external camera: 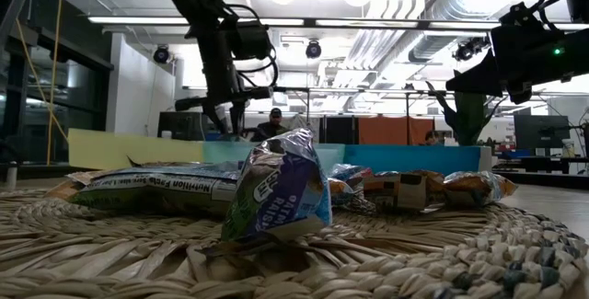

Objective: Pick and place Granola Bars by type
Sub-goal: Put the blue granola bar into the green bin, then put the yellow granola bar into the blue bin

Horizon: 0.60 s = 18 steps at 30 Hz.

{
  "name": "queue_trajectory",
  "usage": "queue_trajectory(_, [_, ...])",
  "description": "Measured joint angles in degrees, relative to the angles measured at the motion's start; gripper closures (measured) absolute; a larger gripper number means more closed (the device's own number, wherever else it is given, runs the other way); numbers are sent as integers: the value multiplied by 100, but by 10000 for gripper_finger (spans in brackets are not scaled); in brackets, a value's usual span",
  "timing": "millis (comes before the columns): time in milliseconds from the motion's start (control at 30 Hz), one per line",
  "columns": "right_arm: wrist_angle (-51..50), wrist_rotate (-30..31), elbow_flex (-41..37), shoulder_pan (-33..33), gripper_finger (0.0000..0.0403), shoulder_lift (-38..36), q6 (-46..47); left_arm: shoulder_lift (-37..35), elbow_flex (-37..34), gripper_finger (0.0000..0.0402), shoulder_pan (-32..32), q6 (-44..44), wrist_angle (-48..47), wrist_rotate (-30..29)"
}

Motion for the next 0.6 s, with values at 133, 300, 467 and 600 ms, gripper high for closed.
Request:
queue_trajectory(133, [0,0,0,0,402,0,-1,0,0,279,1,6,-32,66])
queue_trajectory(300, [0,2,2,0,402,0,-1,0,0,236,2,12,-51,68])
queue_trajectory(467, [0,1,1,0,402,0,0,0,0,225,2,16,89,85])
queue_trajectory(600, [0,1,1,0,402,0,0,-18,-2,225,2,846,662,478])
